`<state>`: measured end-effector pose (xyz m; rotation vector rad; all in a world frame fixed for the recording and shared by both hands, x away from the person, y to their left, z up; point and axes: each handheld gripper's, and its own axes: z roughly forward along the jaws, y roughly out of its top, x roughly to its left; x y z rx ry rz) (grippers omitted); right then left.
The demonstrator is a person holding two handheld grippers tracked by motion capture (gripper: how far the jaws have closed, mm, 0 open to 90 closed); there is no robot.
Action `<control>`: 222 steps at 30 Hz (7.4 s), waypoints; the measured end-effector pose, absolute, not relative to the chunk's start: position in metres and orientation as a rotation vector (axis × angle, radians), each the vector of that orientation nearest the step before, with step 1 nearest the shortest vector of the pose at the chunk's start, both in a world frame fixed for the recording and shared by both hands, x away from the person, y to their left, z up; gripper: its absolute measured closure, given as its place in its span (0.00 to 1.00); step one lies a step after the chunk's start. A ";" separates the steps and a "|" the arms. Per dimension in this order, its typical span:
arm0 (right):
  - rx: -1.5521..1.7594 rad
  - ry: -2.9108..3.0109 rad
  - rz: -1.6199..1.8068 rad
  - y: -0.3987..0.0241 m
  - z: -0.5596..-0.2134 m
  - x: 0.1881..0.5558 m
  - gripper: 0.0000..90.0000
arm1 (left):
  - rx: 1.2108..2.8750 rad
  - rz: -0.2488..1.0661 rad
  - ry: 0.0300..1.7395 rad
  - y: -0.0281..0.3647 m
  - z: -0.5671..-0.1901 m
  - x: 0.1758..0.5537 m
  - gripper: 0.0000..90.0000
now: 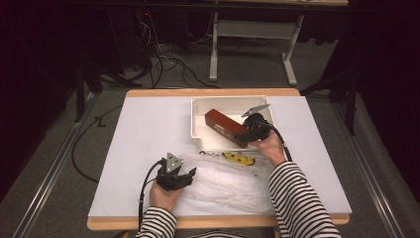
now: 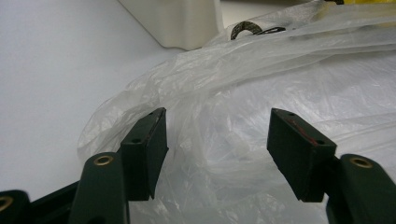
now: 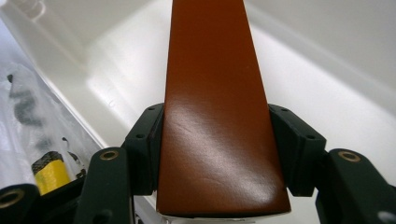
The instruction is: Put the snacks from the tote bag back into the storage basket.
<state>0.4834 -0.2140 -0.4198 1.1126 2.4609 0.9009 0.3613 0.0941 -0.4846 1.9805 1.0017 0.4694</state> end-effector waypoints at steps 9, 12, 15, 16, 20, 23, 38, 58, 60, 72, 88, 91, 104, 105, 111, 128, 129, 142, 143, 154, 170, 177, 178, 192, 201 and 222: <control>1.116 2.480 0.854 -0.212 -0.423 0.488 0.46 | 1.977 0.472 1.002 0.094 -0.485 0.361 0.42; 1.125 2.474 0.857 -0.214 -0.424 0.488 0.44 | 1.977 0.475 0.999 0.094 -0.485 0.361 0.42; 1.147 2.467 0.865 -0.216 -0.424 0.488 0.39 | 1.977 0.477 1.001 0.094 -0.485 0.361 0.42; 1.151 2.459 0.870 -0.218 -0.423 0.487 0.39 | 1.980 0.478 1.000 0.094 -0.485 0.361 0.42; 1.163 2.428 0.933 -0.223 -0.417 0.483 0.39 | 1.982 0.479 1.000 0.094 -0.484 0.361 0.42; 1.170 2.406 0.958 -0.225 -0.414 0.479 0.41 | 1.982 0.478 1.001 0.094 -0.484 0.361 0.42; 1.141 2.396 1.047 -0.219 -0.401 0.454 0.79 | 1.986 0.483 1.006 0.093 -0.485 0.361 0.42; 1.148 2.445 0.997 -0.192 -0.417 0.448 1.00 | 1.976 0.490 1.010 0.093 -0.485 0.360 0.42; 1.137 2.457 0.964 -0.188 -0.421 0.450 1.00 | 1.980 0.489 1.004 0.094 -0.484 0.360 0.42; 1.188 2.460 0.890 -0.184 -0.430 0.461 1.00 | 1.977 0.489 1.002 0.094 -0.484 0.360 0.42; 1.253 2.460 0.842 -0.191 -0.437 0.469 1.00 | 1.975 0.486 1.005 0.094 -0.484 0.360 0.42; 1.273 2.457 0.835 -0.193 -0.438 0.470 1.00 | 1.977 0.487 1.004 0.094 -0.484 0.360 0.42; 1.336 2.428 0.837 -0.203 -0.441 0.479 1.00 | 1.977 0.492 1.001 0.094 -0.484 0.360 0.42; 1.342 2.427 0.837 -0.203 -0.441 0.479 1.00 | 1.977 0.492 1.001 0.094 -0.484 0.360 0.42; 1.375 2.415 0.833 -0.208 -0.440 0.485 1.00 | 1.977 0.490 1.003 0.094 -0.484 0.360 0.42; 1.399 2.399 0.829 -0.202 -0.433 0.495 1.00 | 1.975 0.491 1.001 0.094 -0.484 0.360 0.42; 1.399 2.396 0.827 -0.201 -0.434 0.497 1.00 | 1.976 0.492 1.000 0.094 -0.484 0.360 0.42; 1.458 2.361 0.790 -0.205 -0.437 0.508 1.00 | 1.973 0.492 0.996 0.094 -0.484 0.360 0.42; 1.466 2.359 0.791 -0.205 -0.437 0.509 1.00 | 1.973 0.492 0.996 0.094 -0.484 0.359 0.42; 1.495 2.348 0.748 -0.198 -0.443 0.521 1.00 | 1.965 0.493 0.990 0.095 -0.484 0.359 0.41; 1.406 2.330 0.829 -0.209 -0.425 0.496 1.00 | 1.943 0.490 0.992 0.097 -0.484 0.358 0.42; 1.380 2.333 0.881 -0.218 -0.423 0.481 1.00 | 1.946 0.495 0.999 0.096 -0.484 0.359 0.42; 1.377 2.331 0.889 -0.219 -0.423 0.479 1.00 | 1.945 0.495 1.000 0.096 -0.484 0.359 0.42; 1.323 2.330 0.955 -0.228 -0.413 0.459 0.97 | 1.951 0.503 0.999 0.095 -0.484 0.358 0.44; 1.285 2.321 0.971 -0.234 -0.403 0.446 0.94 | 1.945 0.499 1.004 0.096 -0.484 0.359 0.45; 1.256 2.297 1.052 -0.259 -0.402 0.411 0.89 | 1.938 0.458 0.995 0.102 -0.476 0.356 0.47</control>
